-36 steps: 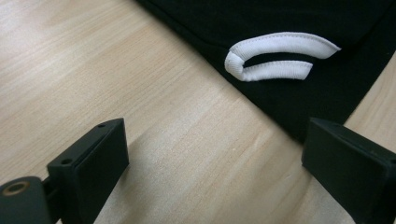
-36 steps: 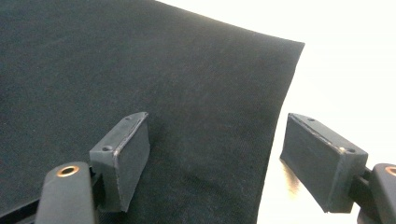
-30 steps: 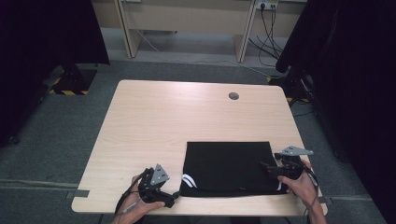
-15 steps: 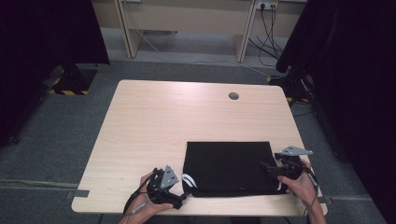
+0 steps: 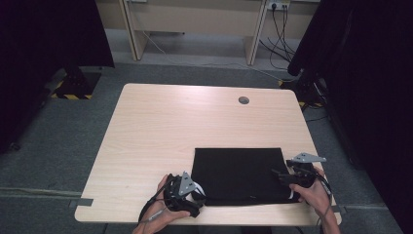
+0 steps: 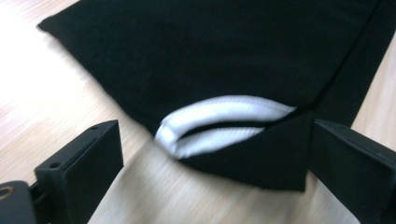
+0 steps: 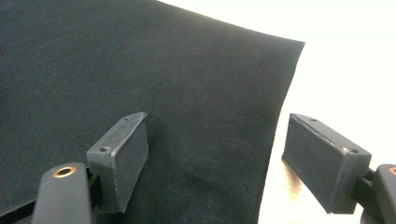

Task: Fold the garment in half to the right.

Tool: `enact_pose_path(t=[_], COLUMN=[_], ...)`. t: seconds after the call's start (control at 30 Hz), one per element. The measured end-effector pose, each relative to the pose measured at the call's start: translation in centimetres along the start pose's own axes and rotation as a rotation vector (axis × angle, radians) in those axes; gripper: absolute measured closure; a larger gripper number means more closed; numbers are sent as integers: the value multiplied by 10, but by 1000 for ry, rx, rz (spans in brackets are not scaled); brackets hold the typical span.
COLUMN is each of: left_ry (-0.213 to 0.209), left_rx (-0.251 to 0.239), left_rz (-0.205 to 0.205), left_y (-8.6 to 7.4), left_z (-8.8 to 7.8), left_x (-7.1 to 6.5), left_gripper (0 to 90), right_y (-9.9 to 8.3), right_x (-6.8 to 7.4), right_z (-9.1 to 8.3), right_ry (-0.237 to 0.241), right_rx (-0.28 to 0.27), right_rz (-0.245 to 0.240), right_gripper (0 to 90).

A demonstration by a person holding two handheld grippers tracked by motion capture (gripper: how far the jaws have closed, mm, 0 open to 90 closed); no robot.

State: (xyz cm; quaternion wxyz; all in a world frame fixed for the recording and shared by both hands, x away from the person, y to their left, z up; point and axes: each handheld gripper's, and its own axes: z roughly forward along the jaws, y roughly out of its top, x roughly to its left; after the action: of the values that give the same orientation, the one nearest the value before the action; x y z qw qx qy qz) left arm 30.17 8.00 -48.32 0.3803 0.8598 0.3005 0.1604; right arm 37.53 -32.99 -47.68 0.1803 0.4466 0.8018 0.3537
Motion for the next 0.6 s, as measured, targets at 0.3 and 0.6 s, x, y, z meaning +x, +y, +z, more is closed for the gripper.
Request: enact_pose_path(t=[0.3,0.6], left_ry=[-49,-61], left_rx=[-24,-51], left_rz=[-52,-35], left_y=[8,8], left_z=[8,6], left_x=[-2,-4], left_gripper=[167,602], right_y=[0,0], right_x=[0,0], right_z=[0,0], right_ry=[3,4], right_rx=[0,0], right_rz=[-2,-1], right_gripper=[229,230])
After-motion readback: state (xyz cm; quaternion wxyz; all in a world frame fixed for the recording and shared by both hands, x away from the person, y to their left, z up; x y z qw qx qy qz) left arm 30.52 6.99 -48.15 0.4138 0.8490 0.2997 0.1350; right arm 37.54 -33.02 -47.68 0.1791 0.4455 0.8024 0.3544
